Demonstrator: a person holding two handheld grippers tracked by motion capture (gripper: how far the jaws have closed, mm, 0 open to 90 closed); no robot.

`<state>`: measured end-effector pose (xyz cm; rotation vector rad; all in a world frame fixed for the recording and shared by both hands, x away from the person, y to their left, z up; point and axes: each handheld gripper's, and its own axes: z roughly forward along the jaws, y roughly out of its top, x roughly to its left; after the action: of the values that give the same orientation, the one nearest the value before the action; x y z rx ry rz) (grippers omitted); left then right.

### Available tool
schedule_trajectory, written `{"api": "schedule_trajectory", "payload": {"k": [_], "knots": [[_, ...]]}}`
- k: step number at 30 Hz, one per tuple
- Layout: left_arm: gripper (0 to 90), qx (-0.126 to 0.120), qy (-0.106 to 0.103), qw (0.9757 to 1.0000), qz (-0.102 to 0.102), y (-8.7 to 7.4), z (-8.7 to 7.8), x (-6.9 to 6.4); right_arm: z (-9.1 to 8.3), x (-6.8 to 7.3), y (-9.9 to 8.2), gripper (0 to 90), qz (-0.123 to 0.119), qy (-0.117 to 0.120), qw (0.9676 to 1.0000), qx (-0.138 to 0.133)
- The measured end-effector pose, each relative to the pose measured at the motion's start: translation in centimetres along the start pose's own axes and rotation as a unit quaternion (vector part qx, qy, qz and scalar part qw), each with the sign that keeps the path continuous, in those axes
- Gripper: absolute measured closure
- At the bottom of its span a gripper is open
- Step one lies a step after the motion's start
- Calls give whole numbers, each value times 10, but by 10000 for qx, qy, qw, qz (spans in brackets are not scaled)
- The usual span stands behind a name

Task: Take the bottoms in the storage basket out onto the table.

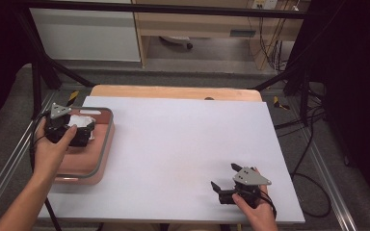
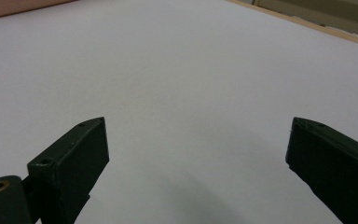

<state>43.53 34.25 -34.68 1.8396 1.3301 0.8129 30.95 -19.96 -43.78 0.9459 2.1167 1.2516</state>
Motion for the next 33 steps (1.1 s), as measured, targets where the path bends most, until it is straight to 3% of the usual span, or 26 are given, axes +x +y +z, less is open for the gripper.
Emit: {"api": "schedule_trajectory", "payload": {"k": [10, 12, 17, 20, 23, 25, 29, 33], "knots": [[91, 226, -65, 9995, -210, -3, 3, 10, 1, 0, 1, 65, 71, -10, 9999, 86], [100, 404, -65, 9989, -251, -2, 5, 13, 2, 0, 1, 64, 79, -2, 9999, 98], [105, 609, -62, 9980, -163, -7, 14, 11, 3, 0, 0, 64, 84, 9, 9999, 137], [105, 614, -89, 9978, -234, -9, 20, 13, 2, 0, 0, 64, 93, 19, 9999, 111], [105, 660, 134, 9975, -194, -11, 23, 18, 1, 1, 0, 64, 62, 37, 9999, 102], [105, 715, 181, 9969, -268, -12, 25, 20, 2, 1, 0, 63, 61, 46, 9999, 106], [100, 893, 241, 9956, -123, -14, 31, 18, 3, 0, 1, 64, 138, 84, 9998, 76], [90, 1081, 370, 9934, -139, -18, 39, 21, 1, 0, 0, 64, 149, 73, 9998, 82]]}}
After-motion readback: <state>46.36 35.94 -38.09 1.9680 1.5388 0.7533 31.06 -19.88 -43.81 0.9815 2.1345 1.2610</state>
